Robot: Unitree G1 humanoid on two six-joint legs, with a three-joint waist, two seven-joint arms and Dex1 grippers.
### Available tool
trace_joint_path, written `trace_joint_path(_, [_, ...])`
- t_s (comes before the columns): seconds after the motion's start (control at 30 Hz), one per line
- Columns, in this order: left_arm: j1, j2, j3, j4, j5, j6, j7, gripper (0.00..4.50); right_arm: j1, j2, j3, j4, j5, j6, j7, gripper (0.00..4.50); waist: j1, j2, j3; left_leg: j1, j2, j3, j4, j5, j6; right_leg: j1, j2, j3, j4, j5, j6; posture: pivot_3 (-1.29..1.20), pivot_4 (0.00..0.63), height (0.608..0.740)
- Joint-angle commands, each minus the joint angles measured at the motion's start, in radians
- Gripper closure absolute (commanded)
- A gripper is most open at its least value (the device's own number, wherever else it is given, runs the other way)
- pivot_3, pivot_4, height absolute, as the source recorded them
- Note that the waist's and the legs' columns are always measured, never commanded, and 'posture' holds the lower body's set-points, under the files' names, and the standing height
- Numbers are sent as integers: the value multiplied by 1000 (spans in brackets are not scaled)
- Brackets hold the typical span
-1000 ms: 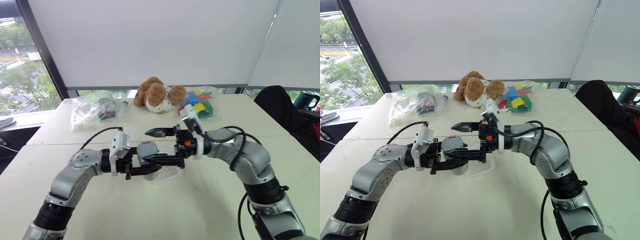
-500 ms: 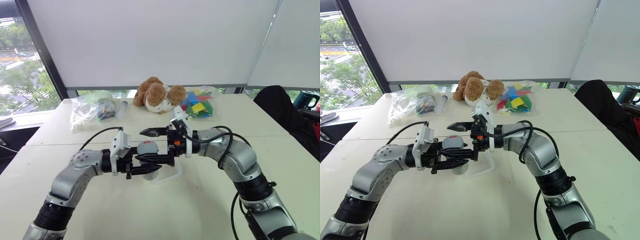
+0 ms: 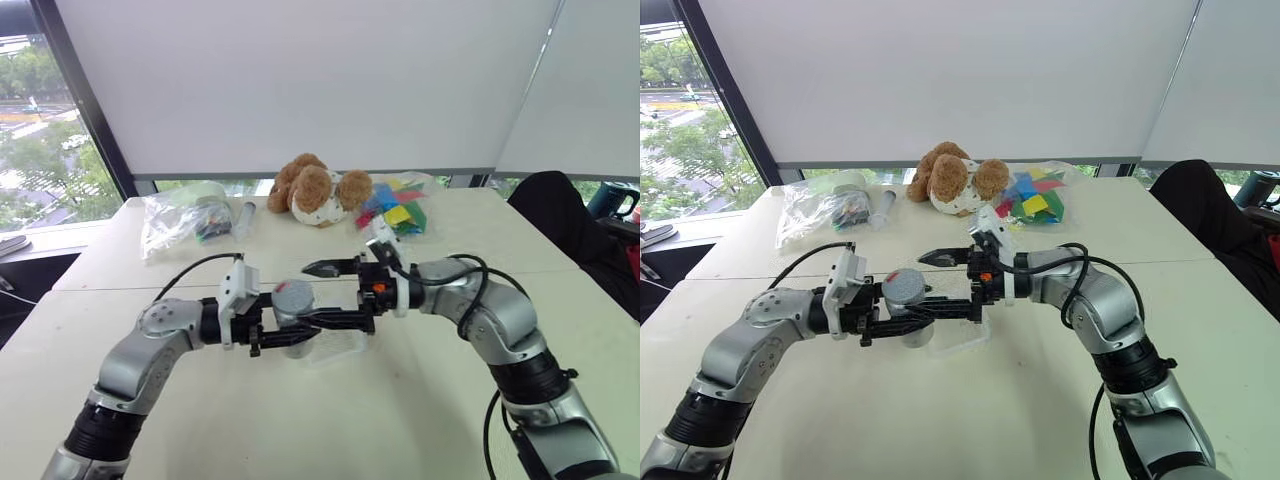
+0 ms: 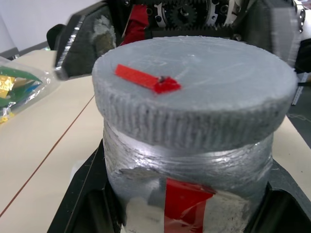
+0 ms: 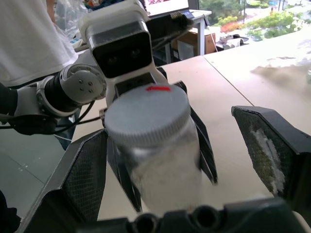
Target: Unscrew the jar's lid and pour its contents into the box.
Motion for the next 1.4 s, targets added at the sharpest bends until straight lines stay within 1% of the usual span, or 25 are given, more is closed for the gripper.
trace_joint_path(0.03, [0, 7, 13, -35, -16, -10, -16, 2323, 7, -27, -60, -9, 41, -7, 44, 78, 0, 0, 0, 0, 0, 0, 0, 0, 0, 0, 0, 0, 0, 0, 0, 0, 150, 740])
trace_joint_path(0.17, [-1, 8, 17, -34, -15, -9, -20, 2323, 10, -28, -86, -13, 79, 1, 74, 78, -3, 0, 0, 0, 0, 0, 0, 0, 0, 0, 0, 0, 0, 0, 0, 0, 150, 740])
trace_joint_path(0.27, [1, 8, 18, -35, -15, -7, -21, 2323, -2, -6, -94, -32, 115, 23, 60, 78, -1, 0, 0, 0, 0, 0, 0, 0, 0, 0, 0, 0, 0, 0, 0, 0, 150, 740])
trace_joint_path(0.33, [2, 8, 19, -37, -15, -6, -21, 2323, -11, 19, -75, -66, 127, 40, 36, 78, -1, 0, 0, 0, 0, 0, 0, 0, 0, 0, 0, 0, 0, 0, 0, 0, 150, 740])
trace_joint_path(0.47, [1, 3, 15, -32, -13, -7, -19, 2323, -47, 102, -10, -94, 83, 62, -60, 78, -4, 0, 0, 0, 0, 0, 0, 0, 0, -1, 0, 0, 1, 0, 0, 0, 150, 740])
trace_joint_path(0.6, [1, -1, 13, -33, -14, -6, -18, 2323, -68, 130, 24, -81, 41, 50, -93, 78, 3, 0, 0, 0, 0, -1, 0, 0, 0, -2, 0, 0, 3, 0, 0, 0, 150, 740])
trace_joint_path(0.93, [1, -9, 9, -35, -14, -5, -12, 2323, -101, 149, 55, -13, -18, 10, -75, 78, -2, 0, 0, 0, 0, 0, 1, 0, -1, -4, 0, 0, 7, 0, 0, 0, 150, 740])
trace_joint_path(1.2, [4, -7, 10, -38, -15, -6, -9, 2323, -90, 126, 40, 35, -45, -29, -36, 78, -2, 0, 0, -1, 0, 0, 1, 0, -1, -5, 0, 0, 9, 0, 0, 0, 150, 740])
trace_joint_path(1.4, [4, -3, 10, -40, -17, -4, -10, 2323, -64, 90, 14, 28, -27, -29, 1, 78, -1, 0, 0, -1, 0, 0, 1, 0, -1, -5, 0, 0, 9, 0, 0, 0, 150, 740])
